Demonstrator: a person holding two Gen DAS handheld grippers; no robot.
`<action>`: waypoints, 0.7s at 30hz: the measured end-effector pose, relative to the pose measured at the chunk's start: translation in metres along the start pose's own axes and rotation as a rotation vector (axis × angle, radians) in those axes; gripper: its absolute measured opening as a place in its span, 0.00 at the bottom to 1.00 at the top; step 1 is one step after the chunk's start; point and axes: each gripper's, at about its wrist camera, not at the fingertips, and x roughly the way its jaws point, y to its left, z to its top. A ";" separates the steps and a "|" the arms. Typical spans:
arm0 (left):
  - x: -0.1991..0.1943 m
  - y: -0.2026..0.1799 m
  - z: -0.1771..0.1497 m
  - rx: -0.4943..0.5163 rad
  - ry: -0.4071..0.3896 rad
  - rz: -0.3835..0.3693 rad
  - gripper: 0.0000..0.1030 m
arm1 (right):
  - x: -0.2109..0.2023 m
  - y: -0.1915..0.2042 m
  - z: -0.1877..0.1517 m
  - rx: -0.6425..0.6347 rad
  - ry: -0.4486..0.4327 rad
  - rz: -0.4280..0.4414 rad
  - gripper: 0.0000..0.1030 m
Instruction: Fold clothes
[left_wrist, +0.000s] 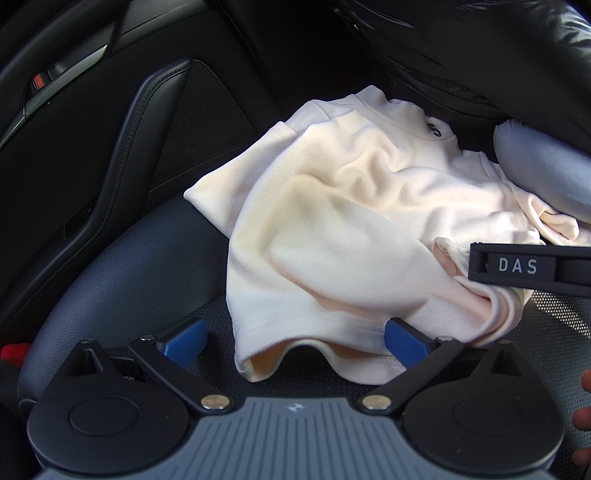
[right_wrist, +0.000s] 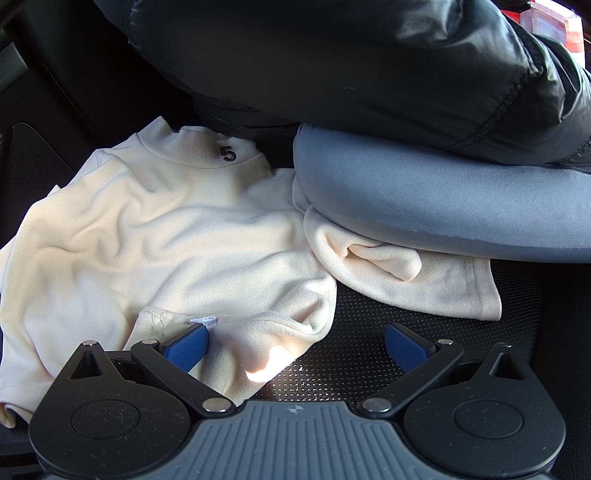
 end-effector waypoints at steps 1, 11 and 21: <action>0.000 0.000 0.000 0.000 0.000 0.000 1.00 | 0.000 0.000 0.000 0.000 0.000 0.000 1.00; 0.000 0.002 0.000 -0.001 0.000 -0.001 1.00 | 0.000 0.001 0.001 -0.003 -0.002 -0.002 1.00; 0.000 0.000 0.000 0.001 0.000 0.002 1.00 | -0.002 0.000 0.000 -0.004 -0.002 -0.003 1.00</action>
